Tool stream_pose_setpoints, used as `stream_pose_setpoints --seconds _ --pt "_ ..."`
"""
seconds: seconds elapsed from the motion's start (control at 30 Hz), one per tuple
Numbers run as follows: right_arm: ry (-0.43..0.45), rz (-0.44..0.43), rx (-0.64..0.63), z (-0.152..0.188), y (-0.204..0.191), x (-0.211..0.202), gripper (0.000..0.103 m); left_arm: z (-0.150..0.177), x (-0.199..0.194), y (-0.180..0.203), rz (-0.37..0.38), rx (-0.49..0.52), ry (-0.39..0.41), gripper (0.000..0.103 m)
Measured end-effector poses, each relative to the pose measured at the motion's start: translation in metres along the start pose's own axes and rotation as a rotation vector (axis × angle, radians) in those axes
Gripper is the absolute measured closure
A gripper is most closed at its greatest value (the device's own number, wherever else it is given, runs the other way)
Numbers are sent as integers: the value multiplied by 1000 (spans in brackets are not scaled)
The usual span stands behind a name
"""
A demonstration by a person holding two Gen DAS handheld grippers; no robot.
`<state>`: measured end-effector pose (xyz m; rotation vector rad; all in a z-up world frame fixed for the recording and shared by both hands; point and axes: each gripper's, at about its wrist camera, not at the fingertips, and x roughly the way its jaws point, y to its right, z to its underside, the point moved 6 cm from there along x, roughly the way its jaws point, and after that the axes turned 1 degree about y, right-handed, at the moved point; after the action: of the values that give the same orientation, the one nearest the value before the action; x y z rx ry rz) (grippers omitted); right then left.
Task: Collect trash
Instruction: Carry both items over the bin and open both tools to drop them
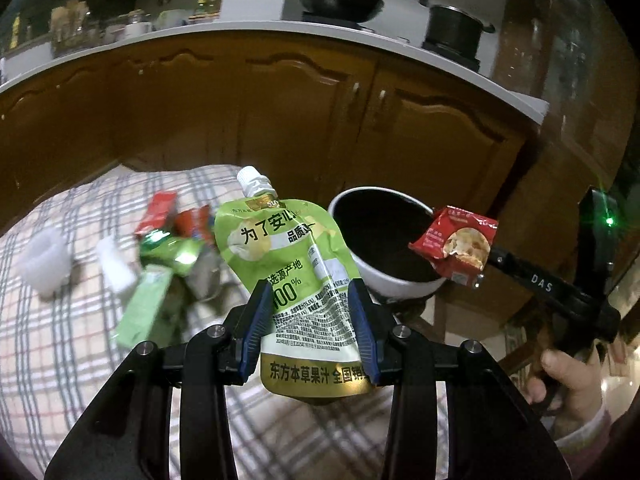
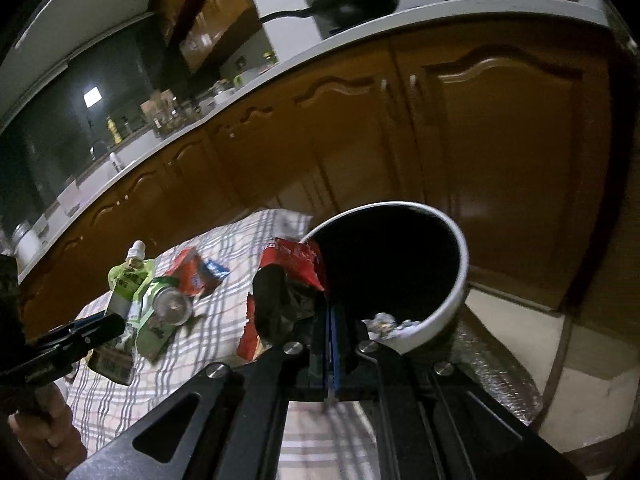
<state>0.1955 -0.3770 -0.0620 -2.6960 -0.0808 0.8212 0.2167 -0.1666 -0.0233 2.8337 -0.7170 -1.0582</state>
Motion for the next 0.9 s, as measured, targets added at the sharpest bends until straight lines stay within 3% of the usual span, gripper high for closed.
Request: stream_pose_setpoints --seconds 0.27,0.9 --pt "20 37 23 -9 26 1 102 -19 27 34 40 31 -11 65" --pt "-11 74 13 -26 56 31 102 -36 95 71 87 57 -90 65"
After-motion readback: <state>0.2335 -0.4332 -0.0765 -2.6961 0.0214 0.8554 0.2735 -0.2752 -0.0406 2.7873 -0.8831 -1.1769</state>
